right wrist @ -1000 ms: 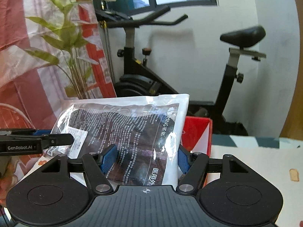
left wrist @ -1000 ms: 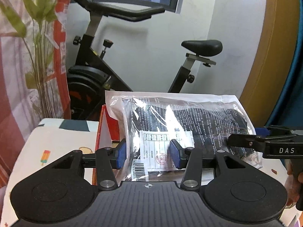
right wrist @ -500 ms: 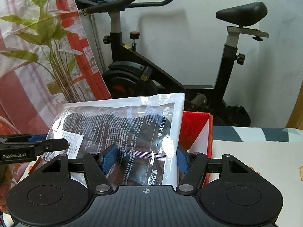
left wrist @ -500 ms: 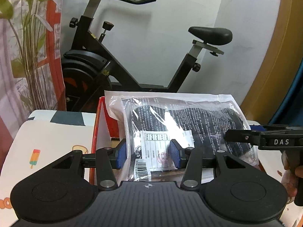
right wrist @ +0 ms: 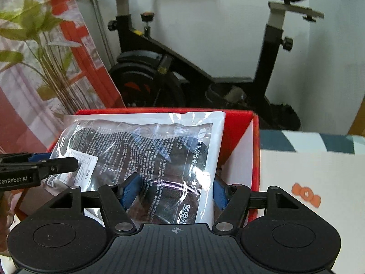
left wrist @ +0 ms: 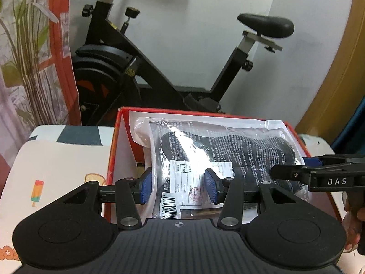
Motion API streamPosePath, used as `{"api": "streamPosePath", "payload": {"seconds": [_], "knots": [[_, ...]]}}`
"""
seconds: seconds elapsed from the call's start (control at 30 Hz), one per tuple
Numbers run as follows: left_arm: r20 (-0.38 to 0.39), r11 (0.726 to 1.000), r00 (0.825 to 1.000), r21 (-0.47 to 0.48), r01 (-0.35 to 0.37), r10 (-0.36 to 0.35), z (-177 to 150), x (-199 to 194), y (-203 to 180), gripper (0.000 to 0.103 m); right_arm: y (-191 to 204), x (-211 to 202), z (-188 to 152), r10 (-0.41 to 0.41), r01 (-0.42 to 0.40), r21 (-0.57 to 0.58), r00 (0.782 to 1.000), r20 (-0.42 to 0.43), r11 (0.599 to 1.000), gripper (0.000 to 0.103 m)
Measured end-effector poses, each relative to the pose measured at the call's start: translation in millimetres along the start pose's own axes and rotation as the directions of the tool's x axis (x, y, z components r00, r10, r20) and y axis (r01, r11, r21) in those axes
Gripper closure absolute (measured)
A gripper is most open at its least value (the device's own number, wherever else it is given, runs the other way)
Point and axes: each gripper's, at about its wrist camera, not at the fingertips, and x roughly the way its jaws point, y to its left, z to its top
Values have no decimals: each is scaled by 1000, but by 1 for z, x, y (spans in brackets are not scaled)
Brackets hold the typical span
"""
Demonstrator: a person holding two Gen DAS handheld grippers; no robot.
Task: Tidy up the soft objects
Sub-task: 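Lower the clear bag into the red box and open the left tool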
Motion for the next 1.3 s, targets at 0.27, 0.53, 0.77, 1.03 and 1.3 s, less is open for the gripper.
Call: {"api": "streamPosePath", "payload": {"seconds": [0.27,0.53,0.77,1.03,1.3], "knots": [[-88,998,996,51,-25,29,-4,19,0,54,16,12,0,-68,62,-104,996,-54,993,42],[-115,982,988,169,-78,99,-6,27,-10,54,38,31,1,-171,136,-227,975,-140,964,38],[-70,988,994,134,-73,83,-1,18,-2,53,39,29,1,-196,170,-181,971,-139,969,38],[-14,991,999,133,-32,34,2,2,-15,53,45,37,2,-239,198,-219,954,-180,955,38],[-3,994,1000,105,-26,26,-3,-2,-12,53,57,47,-6,-300,230,-305,931,-207,924,34]]}}
